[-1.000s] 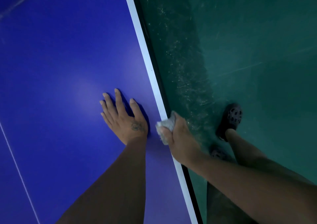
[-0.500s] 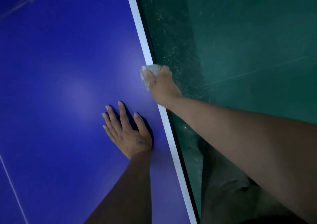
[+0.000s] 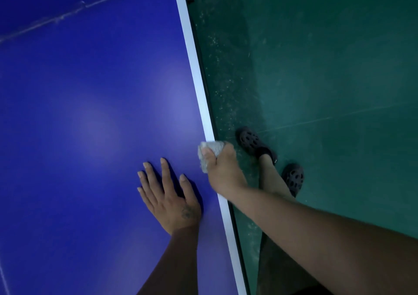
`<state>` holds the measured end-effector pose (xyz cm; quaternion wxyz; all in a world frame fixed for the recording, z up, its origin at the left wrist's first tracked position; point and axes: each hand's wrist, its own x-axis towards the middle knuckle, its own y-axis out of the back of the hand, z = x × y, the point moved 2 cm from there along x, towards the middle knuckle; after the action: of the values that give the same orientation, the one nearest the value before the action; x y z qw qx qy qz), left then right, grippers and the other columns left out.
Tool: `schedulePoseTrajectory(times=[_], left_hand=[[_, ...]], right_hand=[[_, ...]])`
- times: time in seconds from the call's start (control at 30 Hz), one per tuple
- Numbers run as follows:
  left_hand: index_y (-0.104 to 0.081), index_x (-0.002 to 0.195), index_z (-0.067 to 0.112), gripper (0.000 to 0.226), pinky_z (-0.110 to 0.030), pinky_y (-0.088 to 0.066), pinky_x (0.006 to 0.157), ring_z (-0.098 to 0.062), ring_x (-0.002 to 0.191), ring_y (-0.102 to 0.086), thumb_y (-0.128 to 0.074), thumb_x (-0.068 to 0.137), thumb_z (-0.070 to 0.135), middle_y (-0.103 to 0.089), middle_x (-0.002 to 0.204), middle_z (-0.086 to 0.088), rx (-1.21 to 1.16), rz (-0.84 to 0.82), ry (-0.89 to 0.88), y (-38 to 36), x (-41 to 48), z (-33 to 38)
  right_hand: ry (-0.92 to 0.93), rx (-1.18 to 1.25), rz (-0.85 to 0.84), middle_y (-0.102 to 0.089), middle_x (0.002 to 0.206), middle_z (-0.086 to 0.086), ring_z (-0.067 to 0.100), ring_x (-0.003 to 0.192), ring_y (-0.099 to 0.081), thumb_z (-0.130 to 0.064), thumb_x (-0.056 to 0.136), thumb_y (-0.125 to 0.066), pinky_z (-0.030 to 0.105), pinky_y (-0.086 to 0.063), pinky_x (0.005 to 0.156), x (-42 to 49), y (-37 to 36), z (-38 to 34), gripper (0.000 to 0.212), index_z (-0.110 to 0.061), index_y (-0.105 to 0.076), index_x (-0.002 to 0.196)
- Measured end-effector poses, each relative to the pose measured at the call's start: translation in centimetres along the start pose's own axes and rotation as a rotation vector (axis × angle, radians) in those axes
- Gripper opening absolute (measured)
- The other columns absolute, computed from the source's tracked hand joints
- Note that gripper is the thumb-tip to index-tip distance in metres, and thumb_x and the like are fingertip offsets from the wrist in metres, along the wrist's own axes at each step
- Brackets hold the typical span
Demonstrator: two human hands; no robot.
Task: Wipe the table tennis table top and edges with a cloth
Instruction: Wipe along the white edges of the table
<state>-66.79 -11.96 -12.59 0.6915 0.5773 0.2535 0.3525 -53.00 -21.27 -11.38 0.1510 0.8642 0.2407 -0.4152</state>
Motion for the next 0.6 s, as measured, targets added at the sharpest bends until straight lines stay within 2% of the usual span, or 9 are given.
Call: schedulePoseTrajectory(times=[0.07, 0.1, 0.17, 0.2, 0.27, 0.33, 0.47, 0.53, 0.6], left_hand=[[-0.042, 0.166, 0.023, 0.061, -0.057, -0.017, 0.132, -0.028, 0.166, -0.019, -0.048, 0.107, 0.039, -0.024, 0.178, -0.005, 0.01, 0.0, -0.001, 0.0, 0.1, 0.0], [-0.042, 0.166, 0.023, 0.062, -0.057, -0.017, 0.132, -0.028, 0.166, -0.018, -0.049, 0.106, 0.039, -0.024, 0.178, -0.005, 0.016, -0.008, 0.001, 0.0, 0.2, 0.0], [-0.041, 0.166, 0.022, 0.062, -0.057, -0.016, 0.133, -0.028, 0.166, -0.017, -0.048, 0.106, 0.038, -0.022, 0.179, -0.004, 0.026, -0.029, 0.005, 0.0, 0.1, 0.0], [-0.041, 0.166, 0.022, 0.063, -0.057, -0.016, 0.133, -0.028, 0.166, -0.017, -0.048, 0.106, 0.038, -0.021, 0.179, -0.004, 0.03, -0.038, 0.007, 0.0, 0.1, 0.1], [-0.04, 0.166, 0.022, 0.063, -0.058, -0.016, 0.133, -0.029, 0.166, -0.017, -0.047, 0.105, 0.038, -0.02, 0.179, -0.003, 0.03, -0.056, 0.013, 0.1, 0.2, 0.2], [-0.041, 0.166, 0.02, 0.064, -0.059, -0.017, 0.132, -0.03, 0.166, -0.018, -0.046, 0.105, 0.038, -0.021, 0.179, -0.004, 0.033, -0.07, 0.013, 0.2, 0.4, 0.3], [-0.04, 0.165, 0.017, 0.065, -0.066, -0.021, 0.128, -0.034, 0.165, -0.019, -0.046, 0.103, 0.036, -0.022, 0.178, -0.009, 0.027, -0.113, -0.003, 0.5, 0.9, 0.4], [-0.039, 0.165, 0.016, 0.065, -0.069, -0.022, 0.126, -0.036, 0.165, -0.019, -0.046, 0.103, 0.036, -0.024, 0.177, -0.012, -0.003, -0.125, -0.018, 0.7, 2.7, 1.0], [-0.042, 0.163, 0.014, 0.063, -0.07, -0.023, 0.126, -0.035, 0.164, -0.023, -0.049, 0.104, 0.037, -0.032, 0.174, -0.013, -0.081, -0.119, -0.035, 0.8, 6.7, 2.4]], right_hand=[[0.114, 0.031, -0.068, -0.058, 0.082, 0.012, 0.021, 0.07, -0.052, -0.041, 0.114, -0.045, 0.034, -0.05, 0.071, 3.0, 0.9, -4.7, 0.045, -0.004, -0.061, 0.094], [0.152, 0.023, -0.095, -0.055, 0.076, 0.007, 0.021, 0.065, -0.049, -0.04, 0.115, -0.043, 0.033, -0.049, 0.068, 4.7, 1.4, -7.1, 0.042, -0.008, -0.057, 0.091], [0.121, -0.02, -0.1, -0.053, 0.084, 0.0, 0.016, 0.064, -0.053, -0.045, 0.114, -0.044, 0.022, -0.055, 0.069, 7.8, 2.4, -11.2, 0.032, -0.014, -0.044, 0.111], [0.095, -0.031, -0.089, -0.053, 0.087, -0.004, 0.006, 0.062, -0.056, -0.047, 0.113, -0.046, 0.01, -0.05, 0.06, 8.9, 2.7, -12.5, 0.034, -0.015, -0.038, 0.12], [0.077, -0.021, -0.075, -0.052, 0.095, -0.009, -0.004, 0.065, -0.054, -0.049, 0.112, -0.048, 0.008, -0.041, 0.048, 9.9, 2.9, -13.7, 0.042, -0.013, -0.037, 0.13], [0.12, 0.003, -0.099, -0.053, 0.095, -0.007, -0.001, 0.066, -0.051, -0.047, 0.112, -0.048, 0.015, -0.04, 0.056, 9.8, 2.9, -13.3, 0.034, -0.014, -0.045, 0.12], [0.136, 0.025, -0.201, -0.057, 0.063, -0.01, 0.004, 0.057, -0.054, -0.035, 0.114, -0.05, 0.019, -0.049, 0.066, 7.1, 3.4, -10.0, 0.033, -0.016, -0.056, 0.086], [0.074, -0.033, -0.251, -0.066, 0.074, -0.01, 0.002, 0.065, -0.062, -0.037, 0.112, -0.053, 0.017, -0.052, 0.072, 5.5, 3.8, -8.4, 0.024, -0.021, -0.059, 0.096], [-0.021, -0.158, -0.267, -0.069, 0.107, 0.001, 0.012, 0.088, -0.07, -0.046, 0.111, -0.052, 0.032, -0.054, 0.083, 5.3, 3.7, -7.1, 0.029, -0.018, -0.054, 0.118]])
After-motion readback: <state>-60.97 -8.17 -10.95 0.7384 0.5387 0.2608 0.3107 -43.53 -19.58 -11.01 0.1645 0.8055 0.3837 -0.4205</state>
